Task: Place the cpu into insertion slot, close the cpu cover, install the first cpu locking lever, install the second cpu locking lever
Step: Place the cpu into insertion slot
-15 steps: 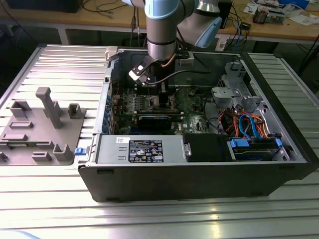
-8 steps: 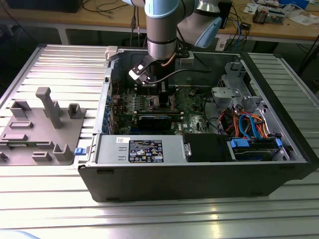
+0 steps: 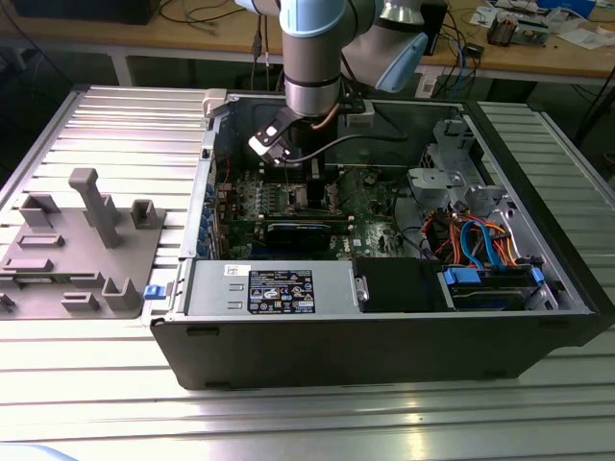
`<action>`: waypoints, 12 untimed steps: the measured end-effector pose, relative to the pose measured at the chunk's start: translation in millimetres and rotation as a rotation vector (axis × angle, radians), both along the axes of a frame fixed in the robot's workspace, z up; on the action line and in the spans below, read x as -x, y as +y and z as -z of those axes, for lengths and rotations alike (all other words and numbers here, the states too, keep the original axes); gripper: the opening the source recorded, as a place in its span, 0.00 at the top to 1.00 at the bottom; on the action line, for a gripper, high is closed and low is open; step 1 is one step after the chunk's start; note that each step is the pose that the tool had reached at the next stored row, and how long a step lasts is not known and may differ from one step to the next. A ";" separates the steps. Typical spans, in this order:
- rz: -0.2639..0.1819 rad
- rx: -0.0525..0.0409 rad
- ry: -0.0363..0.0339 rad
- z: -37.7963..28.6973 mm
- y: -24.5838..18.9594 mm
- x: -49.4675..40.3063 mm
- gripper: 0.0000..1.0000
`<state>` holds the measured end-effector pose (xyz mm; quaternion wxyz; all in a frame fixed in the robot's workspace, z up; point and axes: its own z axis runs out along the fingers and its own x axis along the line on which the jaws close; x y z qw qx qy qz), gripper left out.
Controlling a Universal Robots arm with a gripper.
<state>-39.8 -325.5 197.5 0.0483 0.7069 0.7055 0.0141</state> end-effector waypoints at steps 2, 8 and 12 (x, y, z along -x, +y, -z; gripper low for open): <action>0.001 0.0000 0.0000 0.6 0.0 -0.1 0.46; 0.001 -0.0001 -0.0001 1.1 0.0 -0.2 0.46; 0.001 -0.0012 -0.0007 1.6 0.2 -0.4 0.39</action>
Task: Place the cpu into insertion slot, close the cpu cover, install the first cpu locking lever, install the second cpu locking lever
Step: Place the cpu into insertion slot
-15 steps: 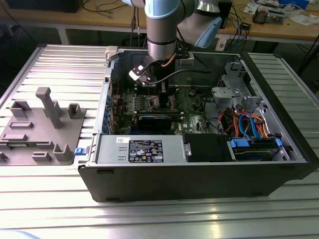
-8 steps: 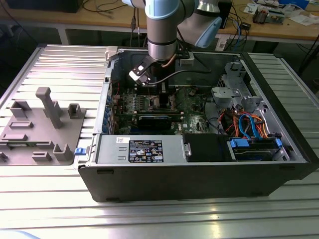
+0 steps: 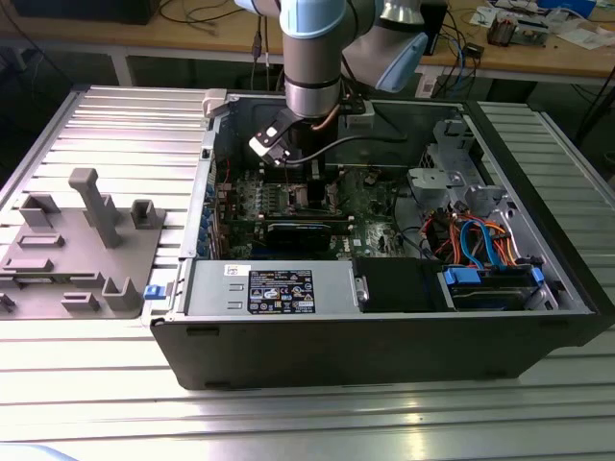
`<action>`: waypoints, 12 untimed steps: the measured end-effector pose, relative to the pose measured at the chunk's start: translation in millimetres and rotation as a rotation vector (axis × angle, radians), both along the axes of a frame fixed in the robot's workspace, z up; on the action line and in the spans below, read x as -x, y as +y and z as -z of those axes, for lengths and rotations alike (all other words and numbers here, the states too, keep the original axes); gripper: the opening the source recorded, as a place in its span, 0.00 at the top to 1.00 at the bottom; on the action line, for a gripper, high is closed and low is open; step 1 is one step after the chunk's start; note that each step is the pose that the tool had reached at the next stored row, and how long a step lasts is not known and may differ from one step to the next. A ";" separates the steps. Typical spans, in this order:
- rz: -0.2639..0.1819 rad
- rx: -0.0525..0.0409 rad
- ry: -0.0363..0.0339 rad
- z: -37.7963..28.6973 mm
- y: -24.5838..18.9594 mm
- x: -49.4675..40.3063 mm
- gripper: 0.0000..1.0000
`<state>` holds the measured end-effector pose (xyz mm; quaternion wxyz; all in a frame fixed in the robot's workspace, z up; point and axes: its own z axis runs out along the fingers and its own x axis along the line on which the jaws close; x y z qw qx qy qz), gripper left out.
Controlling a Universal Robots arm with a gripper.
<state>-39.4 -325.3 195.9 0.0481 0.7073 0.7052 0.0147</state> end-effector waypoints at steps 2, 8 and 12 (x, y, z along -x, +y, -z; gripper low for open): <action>0.000 0.0009 0.0005 -0.3 -0.2 0.1 0.33; 0.000 0.0010 0.0005 -1.4 -0.2 0.1 0.33; 0.000 0.0009 0.0011 -7.4 -0.2 0.1 0.33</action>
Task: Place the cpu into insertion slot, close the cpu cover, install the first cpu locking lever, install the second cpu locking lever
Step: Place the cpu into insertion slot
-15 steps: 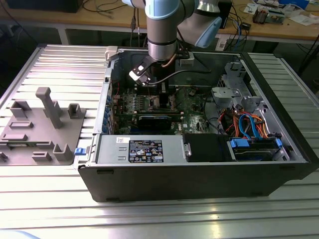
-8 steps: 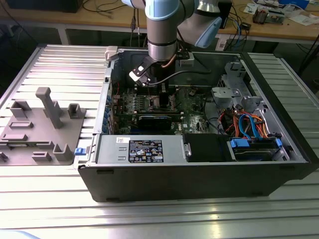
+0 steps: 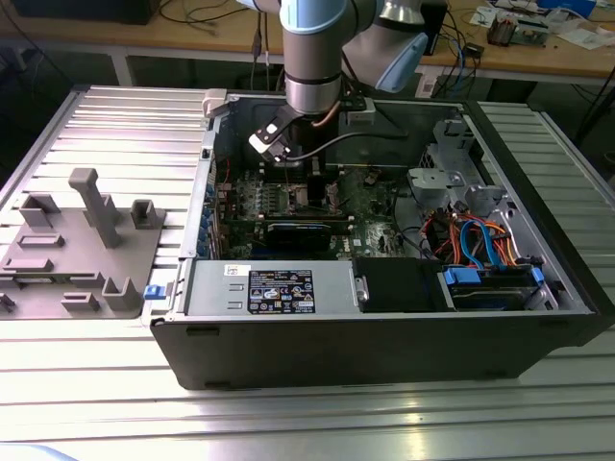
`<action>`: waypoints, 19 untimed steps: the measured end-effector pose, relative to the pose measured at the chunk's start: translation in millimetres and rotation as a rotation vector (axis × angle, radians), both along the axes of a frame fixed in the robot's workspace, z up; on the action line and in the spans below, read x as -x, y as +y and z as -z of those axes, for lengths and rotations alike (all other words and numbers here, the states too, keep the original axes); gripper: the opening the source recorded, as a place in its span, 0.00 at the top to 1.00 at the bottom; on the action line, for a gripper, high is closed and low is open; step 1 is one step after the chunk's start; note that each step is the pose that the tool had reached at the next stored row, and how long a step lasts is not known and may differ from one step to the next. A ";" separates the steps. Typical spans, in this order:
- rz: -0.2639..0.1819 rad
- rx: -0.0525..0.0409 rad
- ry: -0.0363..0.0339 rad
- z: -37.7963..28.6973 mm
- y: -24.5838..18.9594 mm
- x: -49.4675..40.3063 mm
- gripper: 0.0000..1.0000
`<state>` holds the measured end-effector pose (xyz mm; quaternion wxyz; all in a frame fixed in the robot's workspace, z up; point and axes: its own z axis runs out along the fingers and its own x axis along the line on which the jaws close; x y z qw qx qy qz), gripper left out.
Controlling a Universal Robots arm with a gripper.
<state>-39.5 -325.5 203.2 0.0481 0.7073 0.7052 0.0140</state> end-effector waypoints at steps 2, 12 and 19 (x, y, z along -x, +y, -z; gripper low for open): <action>0.000 0.0001 0.0004 -1.8 0.0 0.0 0.33; 0.001 -0.0002 0.0192 -12.6 0.1 -1.9 0.77; 0.001 0.0000 0.0295 -13.0 0.0 -2.9 0.89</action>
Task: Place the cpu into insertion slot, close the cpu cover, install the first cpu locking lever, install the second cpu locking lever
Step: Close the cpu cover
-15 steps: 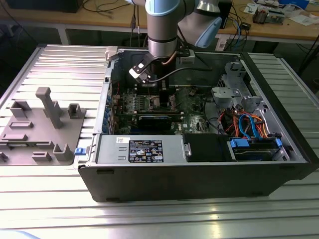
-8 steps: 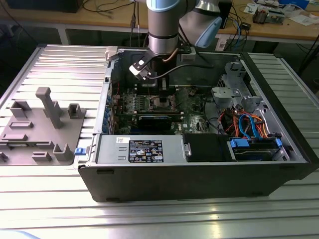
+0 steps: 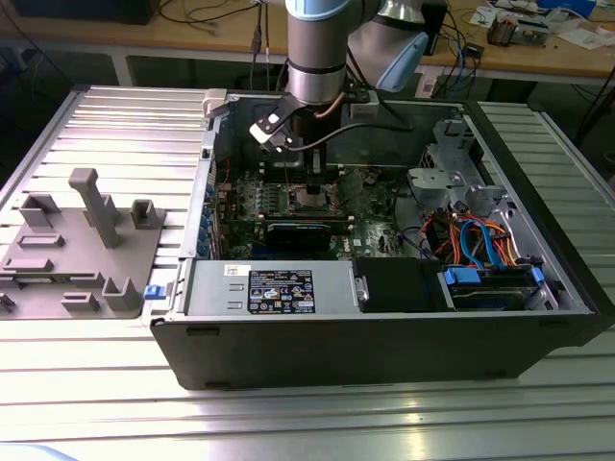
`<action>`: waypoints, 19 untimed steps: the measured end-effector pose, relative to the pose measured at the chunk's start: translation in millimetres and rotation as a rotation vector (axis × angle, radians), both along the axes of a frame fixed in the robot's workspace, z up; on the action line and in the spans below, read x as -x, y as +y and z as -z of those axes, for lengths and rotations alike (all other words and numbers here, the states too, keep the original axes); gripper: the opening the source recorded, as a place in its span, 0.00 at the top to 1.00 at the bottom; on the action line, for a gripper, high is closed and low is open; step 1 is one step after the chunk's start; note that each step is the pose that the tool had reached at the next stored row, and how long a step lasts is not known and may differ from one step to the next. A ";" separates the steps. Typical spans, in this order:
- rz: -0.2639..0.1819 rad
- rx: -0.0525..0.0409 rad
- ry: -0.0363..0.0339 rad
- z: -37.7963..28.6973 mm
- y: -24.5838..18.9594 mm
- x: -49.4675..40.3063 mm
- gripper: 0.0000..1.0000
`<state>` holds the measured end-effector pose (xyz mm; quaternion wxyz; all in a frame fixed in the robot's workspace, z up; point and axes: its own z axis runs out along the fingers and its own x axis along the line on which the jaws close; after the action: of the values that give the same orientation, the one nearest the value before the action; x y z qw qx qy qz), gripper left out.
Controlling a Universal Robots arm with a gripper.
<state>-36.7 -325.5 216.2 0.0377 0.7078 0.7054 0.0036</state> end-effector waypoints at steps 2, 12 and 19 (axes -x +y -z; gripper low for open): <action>0.000 0.0000 0.0005 -1.2 0.0 0.0 0.89; 0.000 0.0001 0.0006 -2.9 0.0 0.0 0.89; 0.000 0.0002 0.0012 -4.2 0.0 -0.5 0.89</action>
<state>-36.2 -325.5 220.5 0.0373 0.7077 0.7056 0.0031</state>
